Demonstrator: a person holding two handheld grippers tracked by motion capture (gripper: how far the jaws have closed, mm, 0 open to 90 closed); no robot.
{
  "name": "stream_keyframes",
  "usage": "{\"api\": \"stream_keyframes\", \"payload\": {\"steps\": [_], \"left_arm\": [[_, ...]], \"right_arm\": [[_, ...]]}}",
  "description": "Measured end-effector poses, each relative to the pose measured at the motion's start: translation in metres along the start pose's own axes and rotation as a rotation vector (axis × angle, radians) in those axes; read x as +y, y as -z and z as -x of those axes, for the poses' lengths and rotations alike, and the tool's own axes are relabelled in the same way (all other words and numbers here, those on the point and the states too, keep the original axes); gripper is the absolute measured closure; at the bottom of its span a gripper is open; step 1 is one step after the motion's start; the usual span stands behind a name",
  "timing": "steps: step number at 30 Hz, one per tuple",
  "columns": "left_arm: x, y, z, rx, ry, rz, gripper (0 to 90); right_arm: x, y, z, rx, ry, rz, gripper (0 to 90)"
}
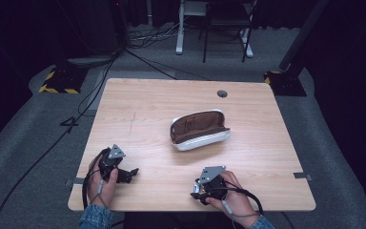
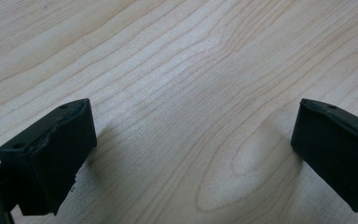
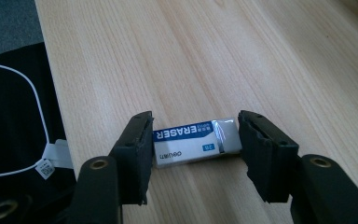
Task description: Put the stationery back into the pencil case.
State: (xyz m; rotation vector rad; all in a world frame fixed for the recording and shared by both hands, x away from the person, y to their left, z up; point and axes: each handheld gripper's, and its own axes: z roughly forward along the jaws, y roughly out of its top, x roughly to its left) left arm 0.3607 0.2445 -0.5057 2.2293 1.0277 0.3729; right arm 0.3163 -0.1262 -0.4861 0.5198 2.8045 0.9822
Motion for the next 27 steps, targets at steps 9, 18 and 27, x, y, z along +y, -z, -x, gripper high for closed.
{"api": "stream_keyframes", "payload": {"steps": [9, 18, 27], "left_arm": [[0.0, 0.0, 0.0, 0.0, -0.001, 0.0, 0.6], [0.0, 0.0, 0.0, 0.0, -0.002, 0.0, 0.6], [0.0, 0.0, 0.0, 0.0, -0.001, 0.001, 0.6]], "right_arm": [[0.007, 0.009, 0.001, -0.002, -0.01, 0.028, 47.0], [0.018, 0.024, 0.004, -0.007, -0.014, 0.06, 47.1], [0.037, 0.041, 0.015, -0.028, -0.043, 0.096, 47.1]]}}
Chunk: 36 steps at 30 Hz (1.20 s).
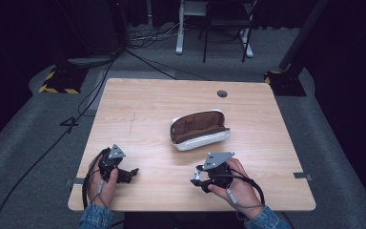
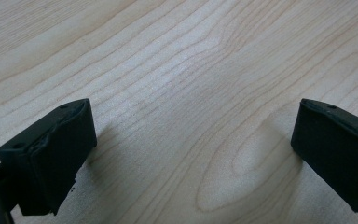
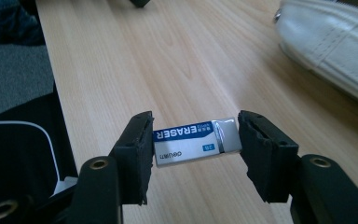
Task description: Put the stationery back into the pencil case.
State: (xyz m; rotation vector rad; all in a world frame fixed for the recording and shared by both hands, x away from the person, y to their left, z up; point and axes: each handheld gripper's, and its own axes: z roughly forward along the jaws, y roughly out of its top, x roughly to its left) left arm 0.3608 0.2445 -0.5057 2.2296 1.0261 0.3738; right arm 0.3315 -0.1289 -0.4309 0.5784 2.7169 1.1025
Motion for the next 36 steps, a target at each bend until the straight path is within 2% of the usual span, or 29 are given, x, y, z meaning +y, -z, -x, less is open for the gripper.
{"api": "stream_keyframes", "payload": {"steps": [9, 12, 16, 32, 36], "left_arm": [[0.0, 0.0, 0.0, 0.0, -0.001, 0.0, 0.6], [0.0, 0.0, 0.0, -0.006, 0.003, 0.0, 0.4], [0.0, 0.0, 0.0, -0.007, 0.002, 0.0, 0.3], [0.0, -0.001, 0.0, -0.007, -0.001, 0.001, 0.3], [0.0, -0.001, 0.0, -0.009, 0.001, 0.0, 0.3]], "right_arm": [[0.024, 0.011, 0.016, -0.032, -0.034, 0.023, 47.2], [0.028, 0.013, 0.02, -0.025, -0.049, 0.036, 47.2], [0.039, 0.018, 0.03, -0.047, -0.064, 0.053, 47.2], [0.063, 0.023, 0.081, -0.154, -0.157, 0.091, 47.2], [0.067, 0.02, 0.094, -0.182, -0.178, 0.084, 47.1]]}}
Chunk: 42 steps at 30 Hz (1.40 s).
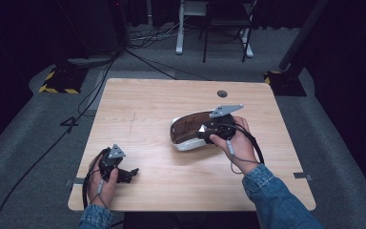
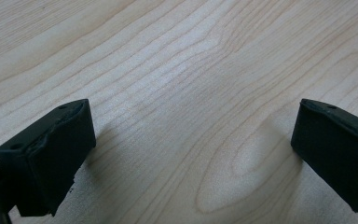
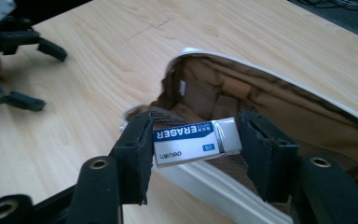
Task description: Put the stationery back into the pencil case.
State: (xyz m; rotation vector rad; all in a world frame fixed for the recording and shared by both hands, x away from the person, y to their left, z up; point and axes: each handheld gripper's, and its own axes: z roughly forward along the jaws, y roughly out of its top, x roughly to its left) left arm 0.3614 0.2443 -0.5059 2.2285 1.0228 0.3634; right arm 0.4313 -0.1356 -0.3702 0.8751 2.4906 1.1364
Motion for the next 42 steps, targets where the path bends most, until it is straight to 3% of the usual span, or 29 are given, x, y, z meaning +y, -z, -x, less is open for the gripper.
{"api": "stream_keyframes", "payload": {"steps": [12, 15, 22, 27, 42], "left_arm": [[0.0, 0.0, 0.0, 0.0, 0.0, 0.0, 0.2], [0.0, 0.0, 0.0, 0.002, -0.003, 0.001, 0.2], [0.0, 0.0, 0.0, 0.0, -0.006, 0.0, 0.2], [0.0, 0.0, 0.0, 0.0, -0.006, 0.0, 0.2], [0.001, 0.0, 0.0, 0.0, -0.007, -0.001, 0.2]], "right_arm": [[0.01, -0.027, 0.024, -0.064, -0.062, -0.029, 47.1], [0.011, -0.034, 0.029, -0.052, -0.099, -0.029, 47.2], [0.008, -0.051, 0.037, -0.083, -0.118, -0.067, 47.1], [0.005, -0.057, 0.038, -0.081, -0.138, -0.074, 47.1], [-0.002, -0.071, 0.036, -0.101, -0.14, -0.115, 47.1]]}}
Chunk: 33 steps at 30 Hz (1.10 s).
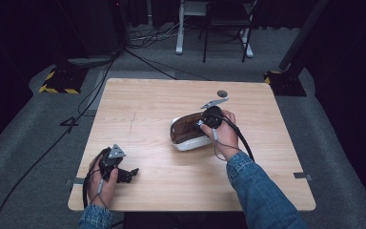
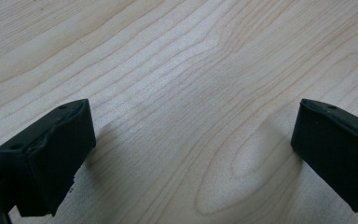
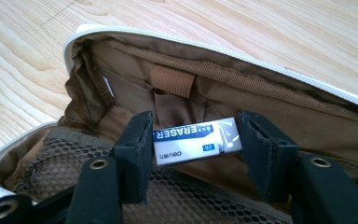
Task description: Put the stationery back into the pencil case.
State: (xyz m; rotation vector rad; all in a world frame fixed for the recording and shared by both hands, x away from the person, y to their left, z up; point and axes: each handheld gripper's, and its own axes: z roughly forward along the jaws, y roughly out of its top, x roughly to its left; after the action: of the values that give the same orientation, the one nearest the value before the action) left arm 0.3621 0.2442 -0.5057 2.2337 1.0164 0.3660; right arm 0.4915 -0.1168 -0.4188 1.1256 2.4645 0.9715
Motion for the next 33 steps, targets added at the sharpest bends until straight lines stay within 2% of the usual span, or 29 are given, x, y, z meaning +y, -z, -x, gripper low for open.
{"api": "stream_keyframes", "payload": {"steps": [10, 12, 15, 20, 25, 29, 30, 31, 32, 33], "left_arm": [[0.0, 0.0, 0.0, 0.001, -0.005, 0.0, 0.2], [0.0, 0.0, 0.0, 0.001, -0.005, 0.0, 0.2], [0.0, 0.0, 0.0, 0.001, -0.005, 0.0, 0.2], [0.0, 0.0, 0.0, 0.001, -0.005, 0.0, 0.2], [0.0, 0.0, 0.0, 0.001, -0.004, 0.0, 0.2], [0.0, 0.0, 0.0, 0.002, -0.006, 0.0, 0.5], [0.0, 0.0, 0.0, -0.002, -0.003, 0.002, 0.5], [0.0, 0.0, 0.0, -0.001, -0.004, 0.002, 0.5], [0.0, 0.0, 0.0, -0.001, -0.004, 0.002, 0.5], [0.0, 0.0, 0.0, -0.001, -0.004, 0.002, 0.5]], "right_arm": [[-0.004, -0.005, 0.002, -0.044, -0.024, -0.025, 46.9], [-0.005, -0.006, 0.003, -0.046, -0.027, -0.027, 44.7], [-0.005, -0.006, 0.004, -0.042, -0.031, -0.008, 36.1], [-0.006, -0.003, 0.005, -0.038, -0.02, 0.013, 33.2], [-0.004, 0.01, 0.003, -0.021, -0.006, 0.058, 33.3], [-0.002, 0.031, -0.001, -0.007, 0.017, 0.098, 33.3], [-0.002, 0.031, -0.001, -0.007, 0.017, 0.098, 33.3], [-0.003, 0.04, -0.002, -0.002, 0.024, 0.114, 33.3], [-0.003, 0.04, -0.002, -0.002, 0.024, 0.114, 33.3], [-0.003, 0.049, -0.003, 0.006, 0.029, 0.13, 33.2]]}}
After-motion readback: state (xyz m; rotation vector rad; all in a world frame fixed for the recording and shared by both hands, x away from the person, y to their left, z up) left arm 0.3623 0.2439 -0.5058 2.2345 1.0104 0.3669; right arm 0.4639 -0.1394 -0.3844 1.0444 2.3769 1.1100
